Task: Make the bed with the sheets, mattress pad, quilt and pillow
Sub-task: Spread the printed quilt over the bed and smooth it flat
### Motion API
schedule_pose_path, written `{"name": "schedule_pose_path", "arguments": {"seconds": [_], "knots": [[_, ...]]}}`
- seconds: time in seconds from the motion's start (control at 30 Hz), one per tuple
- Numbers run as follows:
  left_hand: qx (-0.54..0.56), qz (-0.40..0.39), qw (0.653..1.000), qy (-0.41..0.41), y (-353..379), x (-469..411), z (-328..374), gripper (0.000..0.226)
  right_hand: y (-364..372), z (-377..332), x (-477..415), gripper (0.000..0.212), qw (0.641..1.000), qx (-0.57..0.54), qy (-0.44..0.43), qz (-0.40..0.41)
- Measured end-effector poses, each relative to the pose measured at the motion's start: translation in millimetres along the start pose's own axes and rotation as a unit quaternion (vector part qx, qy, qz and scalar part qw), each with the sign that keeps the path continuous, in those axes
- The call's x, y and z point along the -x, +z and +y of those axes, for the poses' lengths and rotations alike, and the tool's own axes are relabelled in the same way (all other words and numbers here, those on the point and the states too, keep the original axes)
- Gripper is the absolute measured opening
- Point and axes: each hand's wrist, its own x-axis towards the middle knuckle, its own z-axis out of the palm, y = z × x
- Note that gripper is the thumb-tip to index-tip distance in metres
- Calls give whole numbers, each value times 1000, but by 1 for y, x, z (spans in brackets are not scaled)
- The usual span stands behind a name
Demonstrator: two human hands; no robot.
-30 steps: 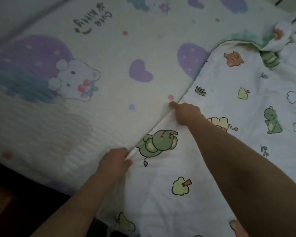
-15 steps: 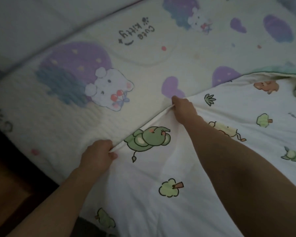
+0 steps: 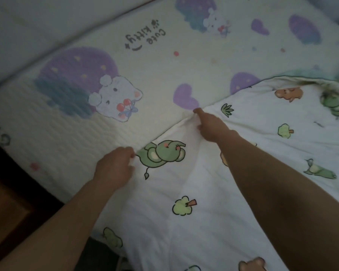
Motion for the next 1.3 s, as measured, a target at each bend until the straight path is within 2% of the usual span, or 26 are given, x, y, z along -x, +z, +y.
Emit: {"name": "schedule_pose_path", "arguments": {"seconds": [0.13,0.33,0.7,1.0,1.17,1.3], "knots": [[19,10,996,83,10,-6,56,26,-13,25,26,56,999,6,0,41],[4,-13,984,176,35,-12,144,21,-35,109,78,54,997,26,37,68],[-46,-25,973,226,66,-39,287,23,-59,242,138,46,987,-27,119,104],[-14,-47,958,284,75,-119,354,34,-87,305,109,48,977,-59,168,114],[-60,-51,942,328,101,-191,394,51,-98,343,63,50,970,-67,191,131],[-116,-67,917,375,128,-255,416,61,-95,368,12,63,961,-73,240,116]]}}
